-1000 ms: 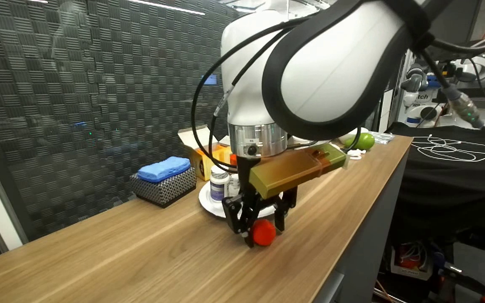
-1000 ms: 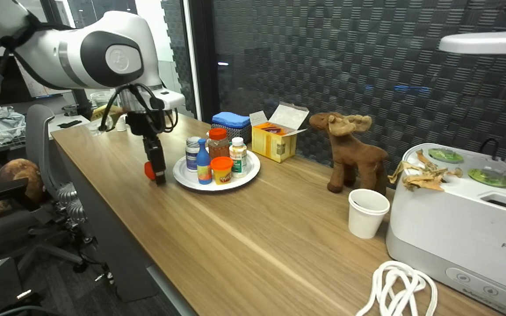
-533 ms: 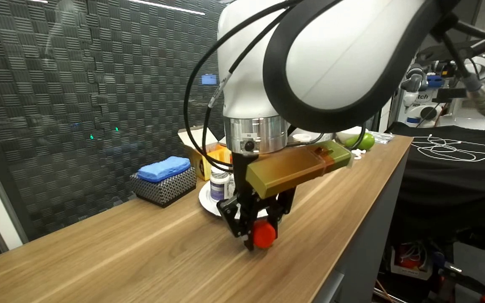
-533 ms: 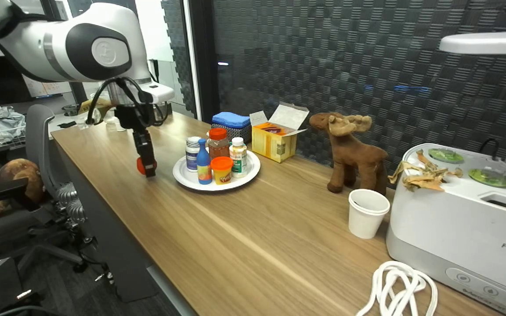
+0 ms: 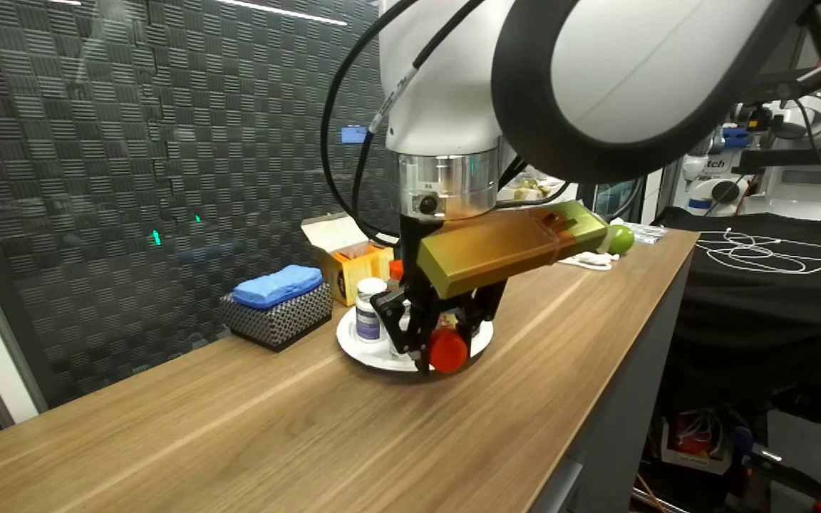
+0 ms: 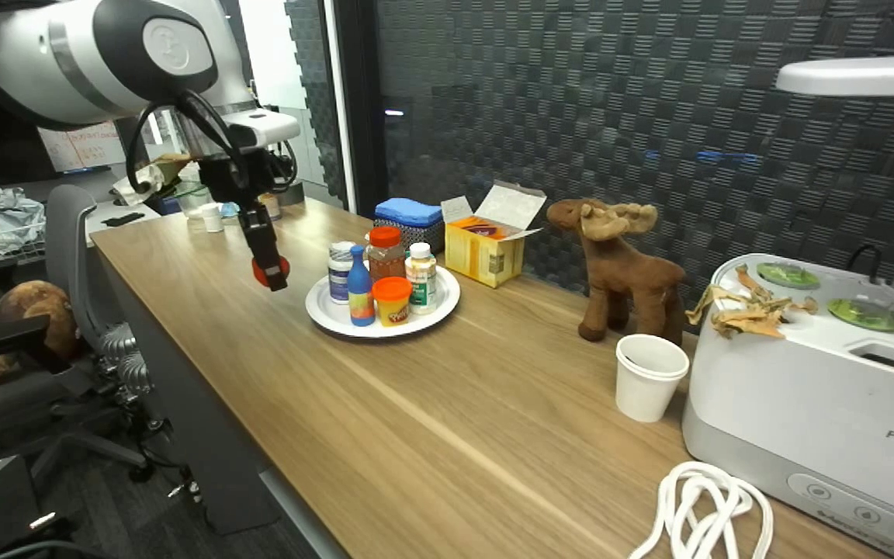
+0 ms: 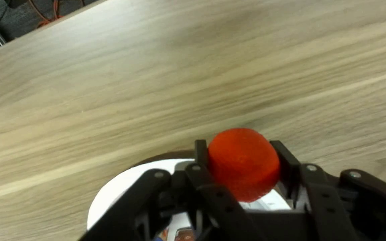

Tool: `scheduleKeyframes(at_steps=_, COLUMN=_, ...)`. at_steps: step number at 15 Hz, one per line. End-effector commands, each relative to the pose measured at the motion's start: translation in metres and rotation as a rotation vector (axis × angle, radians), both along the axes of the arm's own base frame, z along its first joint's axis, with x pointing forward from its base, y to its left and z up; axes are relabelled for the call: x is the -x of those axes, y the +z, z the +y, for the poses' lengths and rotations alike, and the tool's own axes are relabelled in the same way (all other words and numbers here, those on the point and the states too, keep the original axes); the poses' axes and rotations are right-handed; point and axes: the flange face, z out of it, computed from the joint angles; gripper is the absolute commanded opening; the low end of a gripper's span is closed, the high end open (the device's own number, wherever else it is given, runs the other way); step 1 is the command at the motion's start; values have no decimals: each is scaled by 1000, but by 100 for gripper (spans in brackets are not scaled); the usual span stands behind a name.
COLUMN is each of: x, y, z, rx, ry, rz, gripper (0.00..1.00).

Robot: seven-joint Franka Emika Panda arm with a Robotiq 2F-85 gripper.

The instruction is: Put the bottles on the tray

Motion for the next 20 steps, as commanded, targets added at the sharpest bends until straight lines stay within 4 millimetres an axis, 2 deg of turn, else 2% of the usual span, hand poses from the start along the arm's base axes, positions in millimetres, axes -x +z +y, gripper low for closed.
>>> scheduleKeyframes(at_steps=1, x=-14, y=-5, z=-14, rx=56, ry=-44, rz=-29, gripper=24)
scheduleKeyframes(at_steps=5, x=-25, y=-24, z=-22, rx=65, ry=-57, rz=8, gripper=24)
scheduleKeyframes(at_steps=8, x=-30, y=-33, z=-20, rx=53, ry=-48, rz=31, gripper=24)
scheduleKeyframes(at_steps=13, x=-33, y=-26, z=-12, rx=50, ry=-33, rz=20, gripper=24)
scheduleKeyframes(at_steps=20, x=-36, y=-20, z=-13, rx=54, ry=-39, rz=7, gripper=24)
